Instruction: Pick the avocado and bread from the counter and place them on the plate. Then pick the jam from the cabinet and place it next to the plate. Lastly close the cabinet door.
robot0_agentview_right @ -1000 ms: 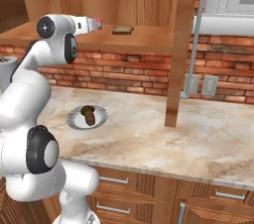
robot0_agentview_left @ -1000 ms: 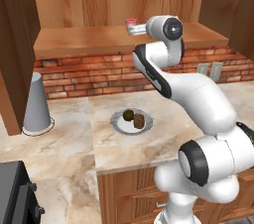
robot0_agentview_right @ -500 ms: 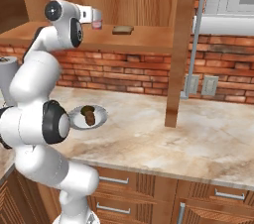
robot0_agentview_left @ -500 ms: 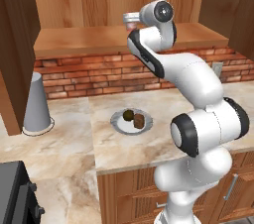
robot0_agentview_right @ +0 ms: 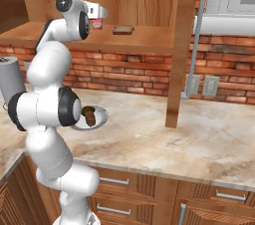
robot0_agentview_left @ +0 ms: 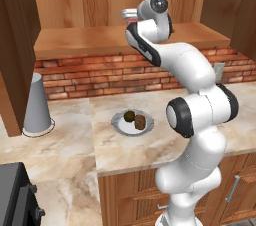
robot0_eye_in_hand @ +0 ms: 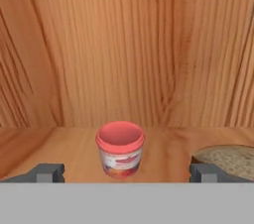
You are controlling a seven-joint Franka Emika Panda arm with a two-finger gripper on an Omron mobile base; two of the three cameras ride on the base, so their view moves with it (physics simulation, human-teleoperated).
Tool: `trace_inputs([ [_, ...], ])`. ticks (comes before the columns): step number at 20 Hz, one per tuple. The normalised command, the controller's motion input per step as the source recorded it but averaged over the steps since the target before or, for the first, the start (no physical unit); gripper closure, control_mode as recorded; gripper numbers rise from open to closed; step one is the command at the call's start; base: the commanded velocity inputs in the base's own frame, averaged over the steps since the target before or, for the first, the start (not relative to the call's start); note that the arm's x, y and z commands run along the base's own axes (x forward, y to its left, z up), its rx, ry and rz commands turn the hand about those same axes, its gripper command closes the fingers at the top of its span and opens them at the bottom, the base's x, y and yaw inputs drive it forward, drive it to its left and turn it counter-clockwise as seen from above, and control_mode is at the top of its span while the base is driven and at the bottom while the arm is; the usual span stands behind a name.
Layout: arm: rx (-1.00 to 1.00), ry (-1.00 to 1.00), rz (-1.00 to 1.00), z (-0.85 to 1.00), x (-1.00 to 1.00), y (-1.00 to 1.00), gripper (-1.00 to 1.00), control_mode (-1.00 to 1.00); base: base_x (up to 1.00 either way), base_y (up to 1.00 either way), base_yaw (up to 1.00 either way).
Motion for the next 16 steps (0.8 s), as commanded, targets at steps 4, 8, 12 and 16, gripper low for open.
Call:
trace_inputs([
  [4,0.0,0.04,0.01,-0.16,0.08,-0.04,-1.0,-1.0,0.0,0.0,0.0],
  [8,-0.02,0.04,0.01,-0.25,0.02,-0.04,-1.0,-1.0,0.0,0.0,0.0],
  [12,-0.02,0.04,0.01,-0.27,0.0,-0.03,-1.0,-1.0,0.0,0.0,0.0],
  [16,0.0,0.01,0.0,-0.17,0.14,0.0,-1.0,-1.0,0.0,0.0,0.0],
])
